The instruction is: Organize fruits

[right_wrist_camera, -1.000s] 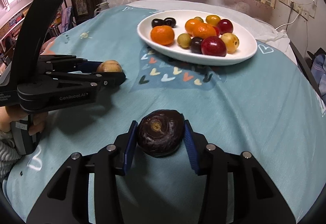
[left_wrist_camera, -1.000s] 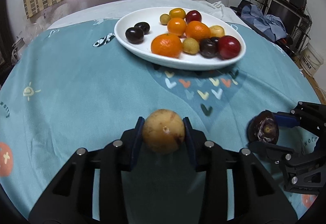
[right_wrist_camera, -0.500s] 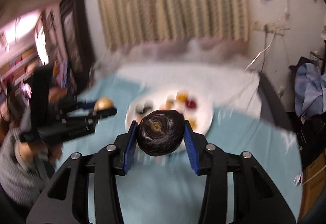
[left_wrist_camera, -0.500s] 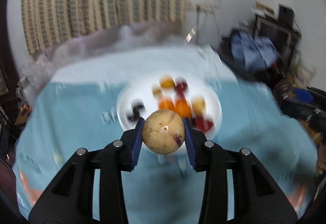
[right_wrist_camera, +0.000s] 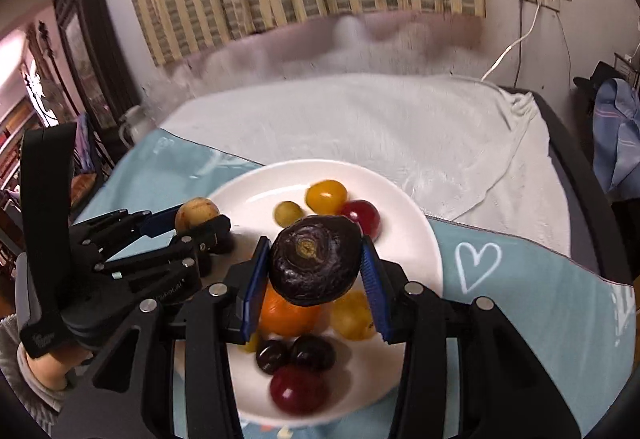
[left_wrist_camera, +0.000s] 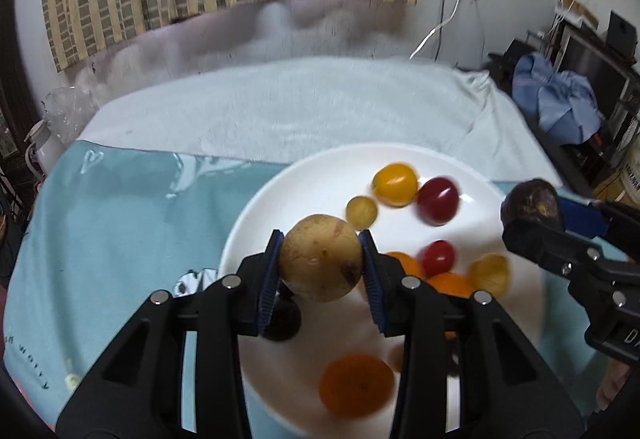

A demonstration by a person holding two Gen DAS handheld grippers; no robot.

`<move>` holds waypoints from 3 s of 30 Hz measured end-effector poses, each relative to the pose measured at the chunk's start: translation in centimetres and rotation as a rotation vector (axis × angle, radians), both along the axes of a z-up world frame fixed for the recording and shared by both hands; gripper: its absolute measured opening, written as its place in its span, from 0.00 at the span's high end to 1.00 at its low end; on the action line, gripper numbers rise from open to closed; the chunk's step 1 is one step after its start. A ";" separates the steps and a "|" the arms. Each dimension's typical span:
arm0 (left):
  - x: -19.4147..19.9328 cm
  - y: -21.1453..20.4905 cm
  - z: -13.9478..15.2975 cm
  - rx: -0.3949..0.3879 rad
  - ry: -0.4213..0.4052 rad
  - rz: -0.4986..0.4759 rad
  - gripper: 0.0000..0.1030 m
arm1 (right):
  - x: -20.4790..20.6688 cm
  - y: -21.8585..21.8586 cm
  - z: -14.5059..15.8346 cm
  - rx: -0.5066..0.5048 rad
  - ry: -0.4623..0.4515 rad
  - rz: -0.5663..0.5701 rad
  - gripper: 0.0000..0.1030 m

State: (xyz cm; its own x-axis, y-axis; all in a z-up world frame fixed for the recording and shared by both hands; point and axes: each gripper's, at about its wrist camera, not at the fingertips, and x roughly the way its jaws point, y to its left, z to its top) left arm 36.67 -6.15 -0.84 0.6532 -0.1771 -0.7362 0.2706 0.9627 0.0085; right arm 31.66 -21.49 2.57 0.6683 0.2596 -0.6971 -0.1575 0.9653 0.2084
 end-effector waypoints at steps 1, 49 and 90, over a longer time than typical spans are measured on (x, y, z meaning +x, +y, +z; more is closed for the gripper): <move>0.5 -0.2 -0.7 0.003 0.008 -0.002 0.63 | 0.4 0.0 -0.4 -0.003 0.007 0.000 0.57; -13.5 0.4 10.6 0.085 -0.362 0.043 0.11 | -11.4 1.7 10.0 -0.017 -0.231 0.006 0.45; -20.3 3.5 -1.1 0.054 -0.088 0.059 0.02 | -17.1 0.1 -3.6 -0.011 0.032 -0.135 0.01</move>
